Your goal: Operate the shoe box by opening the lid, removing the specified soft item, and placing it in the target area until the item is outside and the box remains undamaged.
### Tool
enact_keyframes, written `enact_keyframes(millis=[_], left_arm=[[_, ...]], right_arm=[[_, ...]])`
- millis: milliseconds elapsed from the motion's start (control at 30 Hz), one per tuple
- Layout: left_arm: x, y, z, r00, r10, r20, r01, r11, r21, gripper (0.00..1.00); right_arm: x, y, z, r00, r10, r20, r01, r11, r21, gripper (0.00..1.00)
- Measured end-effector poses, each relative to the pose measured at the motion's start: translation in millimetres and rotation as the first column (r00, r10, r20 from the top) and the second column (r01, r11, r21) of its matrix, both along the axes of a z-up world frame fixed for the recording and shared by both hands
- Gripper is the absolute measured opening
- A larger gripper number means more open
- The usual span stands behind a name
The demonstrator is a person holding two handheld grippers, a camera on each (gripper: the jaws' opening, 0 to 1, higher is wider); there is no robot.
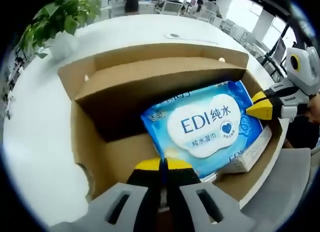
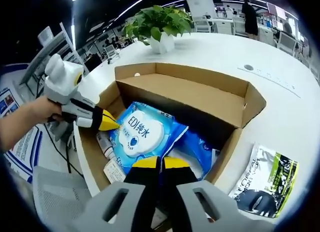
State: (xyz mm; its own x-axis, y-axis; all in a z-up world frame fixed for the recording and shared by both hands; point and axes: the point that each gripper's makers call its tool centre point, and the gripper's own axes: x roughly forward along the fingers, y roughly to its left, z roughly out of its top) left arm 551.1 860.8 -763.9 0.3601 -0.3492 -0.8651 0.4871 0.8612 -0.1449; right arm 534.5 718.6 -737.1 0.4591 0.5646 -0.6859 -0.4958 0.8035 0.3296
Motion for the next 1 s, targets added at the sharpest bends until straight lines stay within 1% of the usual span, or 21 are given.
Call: enact_keyframes(millis=[67, 100, 200, 267, 367, 433, 600, 667, 767, 867, 1000], left_arm=[[1.5, 1.3, 6.5, 0.999, 0.048, 0.012, -0.048, 0.999, -0.018, 0.00], [1.1, 1.8, 8.2, 0.998, 0.053, 0.014, -0.053, 0.998, -0.020, 0.00], [-2.9, 1.5, 13.0, 0.998, 0.052, 0.039, -0.052, 0.999, -0.012, 0.00], [-4.7, 2.1, 13.7, 0.998, 0.052, 0.043, -0.052, 0.999, -0.009, 0.00], [-8.0, 2.2, 19.2, 0.997, 0.057, 0.057, -0.056, 0.998, -0.010, 0.00], [-7.1, 1.6, 19.9, 0.996, 0.058, 0.066, -0.057, 0.998, -0.013, 0.00], [-7.3, 1.6, 30.2, 0.995, 0.059, 0.086, -0.058, 0.998, -0.017, 0.00], [-8.2, 0.4, 34.7, 0.994, 0.058, 0.096, -0.056, 0.998, -0.023, 0.00], [-9.8, -1.0, 38.6, 0.994, 0.058, 0.096, -0.055, 0.998, -0.034, 0.00], [-13.8, -6.0, 49.7, 0.993, 0.065, 0.103, -0.059, 0.996, -0.062, 0.00], [-15.7, -12.6, 60.8, 0.990, 0.069, 0.119, -0.060, 0.995, -0.083, 0.00]], right_arm=[[-0.6, 0.5, 2.2, 1.000, 0.005, -0.001, -0.005, 1.000, -0.003, 0.00], [-0.9, 0.6, 3.0, 1.000, 0.008, 0.000, -0.008, 1.000, -0.006, 0.00], [-0.6, 1.0, 7.3, 1.000, 0.015, 0.005, -0.015, 1.000, -0.006, 0.00], [-0.3, 1.2, 9.8, 1.000, 0.017, 0.006, -0.017, 1.000, -0.001, 0.00], [-0.8, 1.3, 15.2, 1.000, 0.019, 0.012, -0.019, 1.000, 0.004, 0.00], [-0.6, 1.2, 18.3, 1.000, 0.022, 0.019, -0.022, 1.000, 0.008, 0.00], [-1.5, 0.3, 25.7, 0.999, 0.024, 0.027, -0.024, 1.000, 0.018, 0.00], [-1.7, -0.7, 30.3, 0.999, 0.022, 0.035, -0.023, 0.999, 0.023, 0.00], [-1.5, -3.0, 35.7, 0.999, 0.021, 0.041, -0.022, 0.999, 0.027, 0.00], [-1.3, -7.2, 41.4, 0.999, 0.016, 0.046, -0.017, 0.999, 0.033, 0.00], [-1.4, -12.3, 47.8, 0.999, 0.009, 0.051, -0.011, 0.999, 0.041, 0.00]])
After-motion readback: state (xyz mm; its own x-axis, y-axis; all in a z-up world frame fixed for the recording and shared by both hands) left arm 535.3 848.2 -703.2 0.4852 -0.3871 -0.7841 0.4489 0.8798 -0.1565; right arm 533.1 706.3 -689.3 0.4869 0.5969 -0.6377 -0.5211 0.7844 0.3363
